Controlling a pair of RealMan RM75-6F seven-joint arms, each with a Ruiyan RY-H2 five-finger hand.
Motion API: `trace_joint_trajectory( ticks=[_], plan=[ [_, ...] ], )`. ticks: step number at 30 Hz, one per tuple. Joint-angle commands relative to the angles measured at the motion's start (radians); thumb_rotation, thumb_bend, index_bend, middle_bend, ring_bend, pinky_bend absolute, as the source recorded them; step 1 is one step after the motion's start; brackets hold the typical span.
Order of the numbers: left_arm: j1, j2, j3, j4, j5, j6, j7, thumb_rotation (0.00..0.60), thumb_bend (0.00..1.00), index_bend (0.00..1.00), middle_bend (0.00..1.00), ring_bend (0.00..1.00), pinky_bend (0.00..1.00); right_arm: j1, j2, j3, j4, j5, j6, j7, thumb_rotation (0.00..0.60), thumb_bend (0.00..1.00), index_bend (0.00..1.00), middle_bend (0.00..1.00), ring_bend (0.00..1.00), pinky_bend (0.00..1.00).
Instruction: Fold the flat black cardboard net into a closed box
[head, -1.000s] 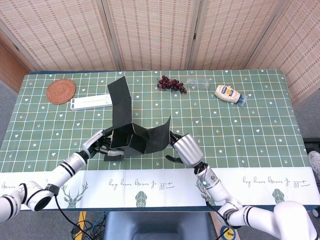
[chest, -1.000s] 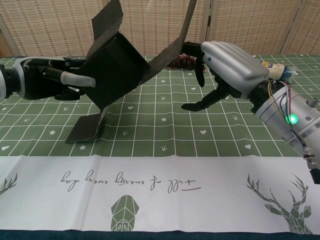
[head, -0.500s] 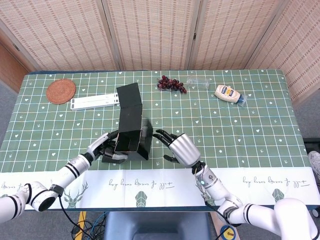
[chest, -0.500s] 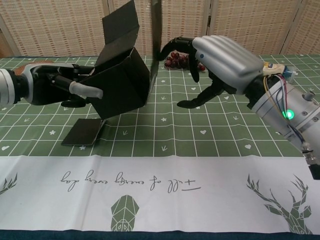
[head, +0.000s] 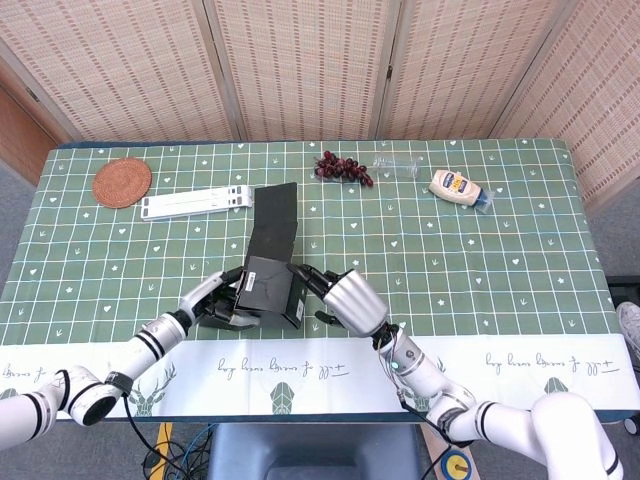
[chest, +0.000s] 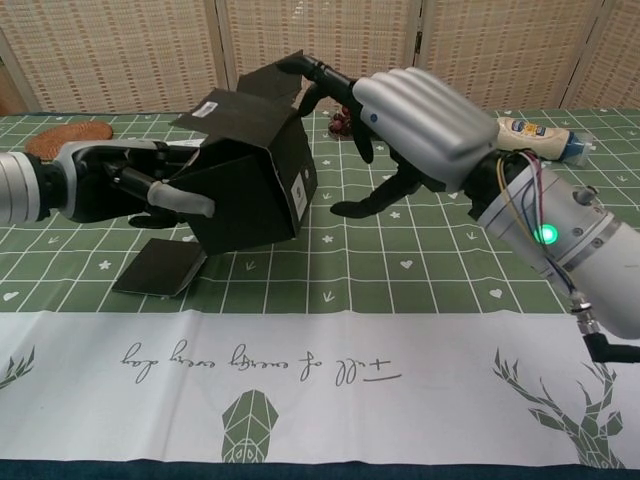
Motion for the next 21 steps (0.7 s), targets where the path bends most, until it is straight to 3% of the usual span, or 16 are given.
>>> trace_joint_trajectory(
  ticks=[1,10,21],
  plan=[
    [0.000,-0.010,0.005,0.007,0.005,0.004,0.031,0.600,0.17,0.22,0.17,0.63,0.91,0.015,-0.013,-0.005,0.024,-0.017,0.007,0.005,0.600,0.15,0.05,0.26,0.65,1.00],
    [0.001,-0.033,0.009,0.005,-0.008,0.011,0.140,0.600,0.17,0.22,0.17,0.63,0.91,0.030,-0.029,-0.014,0.071,-0.050,0.057,0.018,0.600,0.15,0.10,0.27,0.65,1.00],
    [0.005,-0.061,0.012,0.009,-0.010,0.020,0.202,0.600,0.17,0.22,0.17,0.63,0.91,0.043,-0.041,-0.055,0.124,-0.069,0.032,-0.006,0.600,0.15,0.12,0.28,0.65,1.00]
  ],
)
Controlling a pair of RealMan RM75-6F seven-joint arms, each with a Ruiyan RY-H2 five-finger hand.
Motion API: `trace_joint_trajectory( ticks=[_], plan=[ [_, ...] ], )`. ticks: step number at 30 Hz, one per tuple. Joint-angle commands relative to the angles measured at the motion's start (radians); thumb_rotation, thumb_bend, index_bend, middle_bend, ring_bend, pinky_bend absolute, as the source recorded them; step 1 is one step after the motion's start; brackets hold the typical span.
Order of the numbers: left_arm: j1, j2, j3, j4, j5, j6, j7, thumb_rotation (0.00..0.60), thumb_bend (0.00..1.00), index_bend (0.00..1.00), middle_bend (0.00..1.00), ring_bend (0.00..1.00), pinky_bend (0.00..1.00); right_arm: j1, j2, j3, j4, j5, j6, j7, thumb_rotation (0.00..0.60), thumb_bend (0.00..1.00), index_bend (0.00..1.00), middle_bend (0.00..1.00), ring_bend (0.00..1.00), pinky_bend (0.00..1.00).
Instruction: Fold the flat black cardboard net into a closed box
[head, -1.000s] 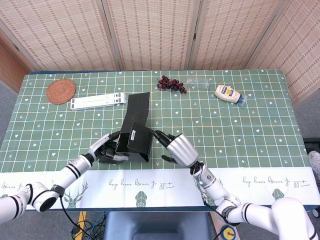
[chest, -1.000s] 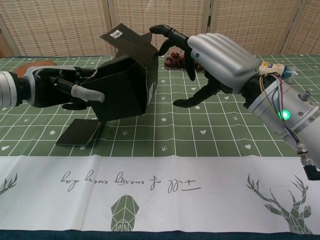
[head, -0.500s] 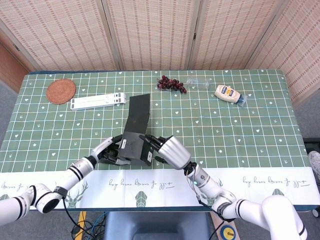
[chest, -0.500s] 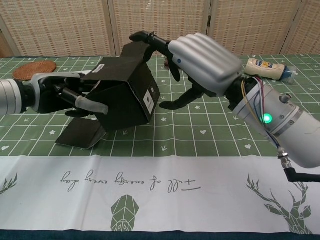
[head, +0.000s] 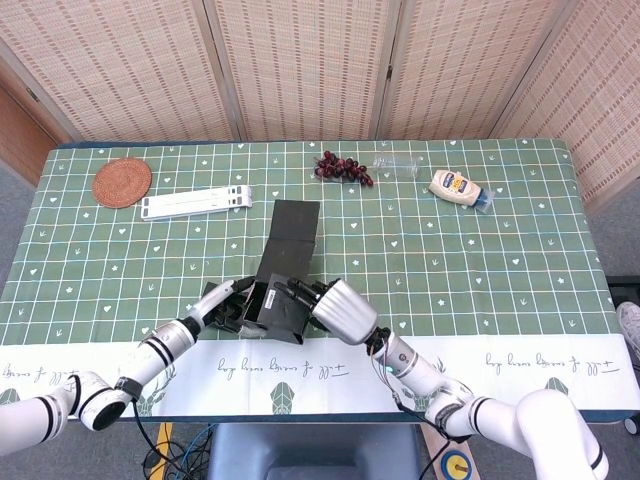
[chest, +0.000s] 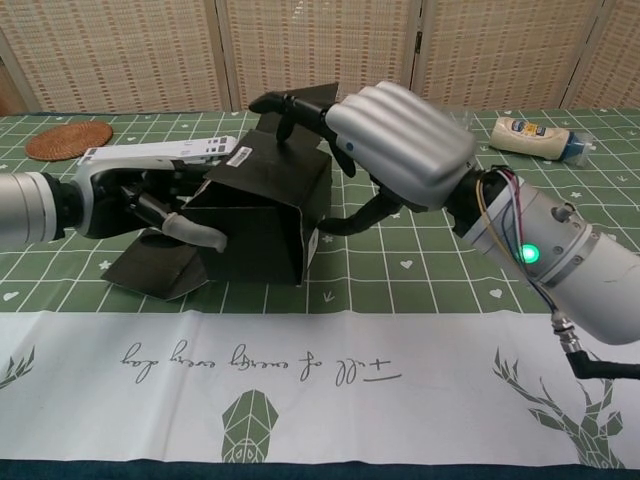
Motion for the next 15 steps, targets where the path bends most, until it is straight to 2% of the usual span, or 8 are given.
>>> trace_joint_trajectory(
  ticks=[1,15],
  plan=[
    [0.005,-0.016,0.005,0.009,0.001,0.012,0.041,0.600,0.17,0.22,0.17,0.63,0.91,0.007,0.000,-0.009,0.014,-0.010,-0.001,-0.002,0.600,0.15,0.13,0.29,0.66,1.00],
    [0.012,-0.112,0.021,0.069,0.010,0.048,0.194,0.600,0.17,0.22,0.17,0.63,0.91,0.028,0.021,-0.082,0.067,-0.069,-0.021,-0.012,0.600,0.16,0.35,0.38,0.70,1.00]
  ],
)
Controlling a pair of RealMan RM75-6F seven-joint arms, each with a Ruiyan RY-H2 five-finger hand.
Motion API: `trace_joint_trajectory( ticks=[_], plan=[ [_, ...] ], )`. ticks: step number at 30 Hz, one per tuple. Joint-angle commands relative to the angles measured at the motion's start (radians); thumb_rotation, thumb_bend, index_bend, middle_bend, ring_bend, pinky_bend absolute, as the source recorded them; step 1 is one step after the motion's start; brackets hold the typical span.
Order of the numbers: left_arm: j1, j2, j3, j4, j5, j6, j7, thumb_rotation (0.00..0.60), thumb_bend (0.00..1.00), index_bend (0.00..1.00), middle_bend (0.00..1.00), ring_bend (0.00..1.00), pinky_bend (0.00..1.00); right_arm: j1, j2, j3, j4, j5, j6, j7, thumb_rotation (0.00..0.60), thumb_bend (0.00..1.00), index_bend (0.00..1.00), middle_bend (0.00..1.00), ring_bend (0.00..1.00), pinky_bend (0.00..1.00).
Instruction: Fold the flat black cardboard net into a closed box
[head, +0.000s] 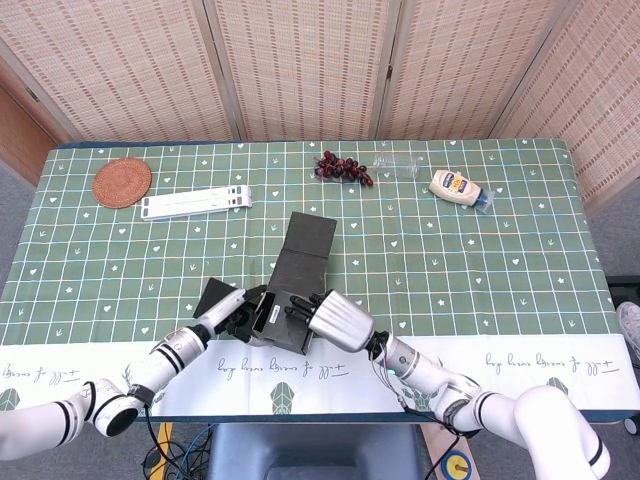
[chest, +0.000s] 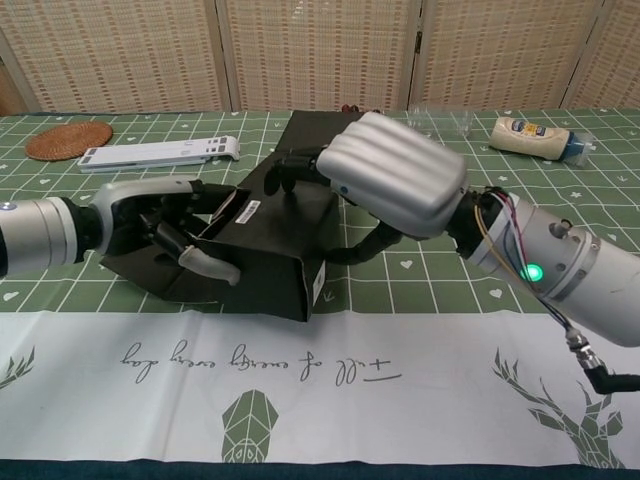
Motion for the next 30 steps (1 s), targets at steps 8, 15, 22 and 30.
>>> trace_joint_trajectory(
  ticks=[8,15,22,30],
  plan=[
    [0.000,-0.065,0.011,0.058,-0.008,-0.009,0.045,0.600,0.17,0.22,0.17,0.63,0.91,0.015,0.024,-0.032,0.002,-0.024,-0.021,-0.013,0.600,0.16,0.36,0.39,0.72,1.00],
    [0.007,-0.094,0.016,0.088,-0.012,-0.008,0.060,0.600,0.17,0.22,0.17,0.63,0.91,0.022,0.043,-0.051,-0.013,-0.034,-0.039,-0.020,0.600,0.18,0.38,0.41,0.74,1.00],
    [0.013,-0.109,0.013,0.104,-0.015,-0.003,0.067,0.600,0.17,0.22,0.17,0.63,0.91,0.024,0.055,-0.062,-0.025,-0.037,-0.055,-0.032,0.600,0.19,0.40,0.42,0.74,1.00],
    [0.018,-0.119,0.013,0.118,-0.011,0.005,0.083,0.600,0.17,0.22,0.17,0.63,0.91,0.034,0.049,-0.067,-0.016,-0.043,-0.063,-0.042,0.600,0.19,0.41,0.42,0.74,1.00]
  ],
)
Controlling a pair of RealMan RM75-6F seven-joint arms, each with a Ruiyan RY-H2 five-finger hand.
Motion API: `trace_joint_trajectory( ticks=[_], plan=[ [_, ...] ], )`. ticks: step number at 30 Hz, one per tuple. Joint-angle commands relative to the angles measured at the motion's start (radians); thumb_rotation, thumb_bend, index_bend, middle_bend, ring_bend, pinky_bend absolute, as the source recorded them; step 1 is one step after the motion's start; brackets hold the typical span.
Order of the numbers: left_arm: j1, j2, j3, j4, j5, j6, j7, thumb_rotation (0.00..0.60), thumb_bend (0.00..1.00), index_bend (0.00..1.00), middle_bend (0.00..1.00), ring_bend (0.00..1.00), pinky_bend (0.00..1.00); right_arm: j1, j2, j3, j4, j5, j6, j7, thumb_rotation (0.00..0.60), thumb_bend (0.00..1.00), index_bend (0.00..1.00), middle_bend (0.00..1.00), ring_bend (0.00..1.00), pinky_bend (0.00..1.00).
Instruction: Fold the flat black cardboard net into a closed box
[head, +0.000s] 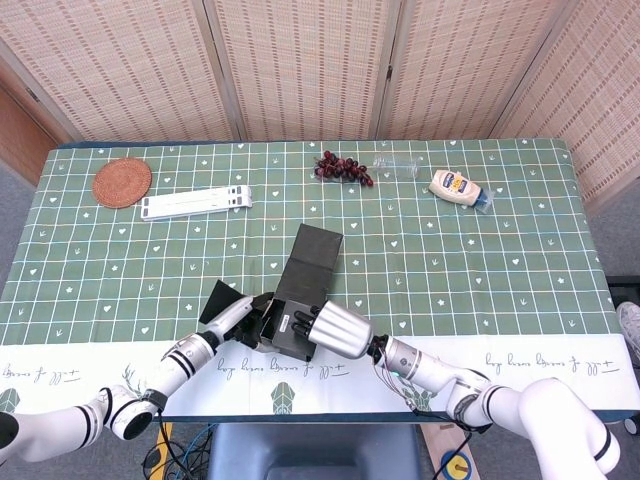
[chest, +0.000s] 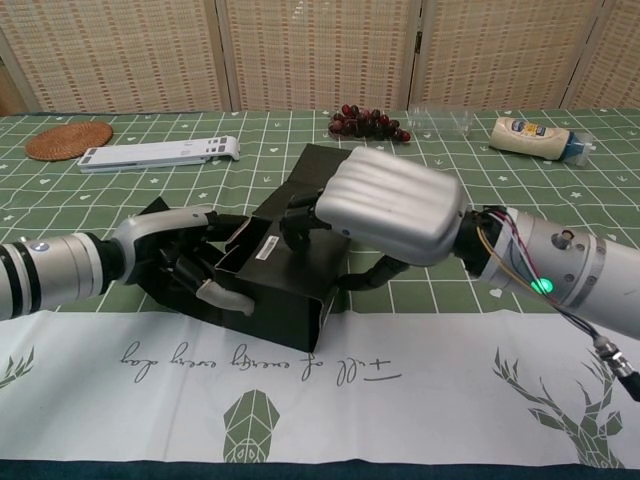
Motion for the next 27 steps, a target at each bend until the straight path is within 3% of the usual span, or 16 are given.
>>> trace_joint_trajectory(
  ticks=[1,27],
  plan=[
    [0.001,-0.002,-0.001,0.002,0.000,0.001,0.004,0.600,0.17,0.22,0.17,0.63,0.91,0.003,-0.004,-0.001,0.005,-0.003,-0.001,-0.003,0.600,0.19,0.41,0.42,0.74,1.00],
    [-0.003,0.015,0.003,-0.021,0.030,0.013,-0.004,0.600,0.17,0.15,0.17,0.62,0.91,0.007,0.012,-0.013,-0.033,0.001,-0.031,-0.035,0.600,0.20,0.42,0.43,0.74,1.00]
  ],
)
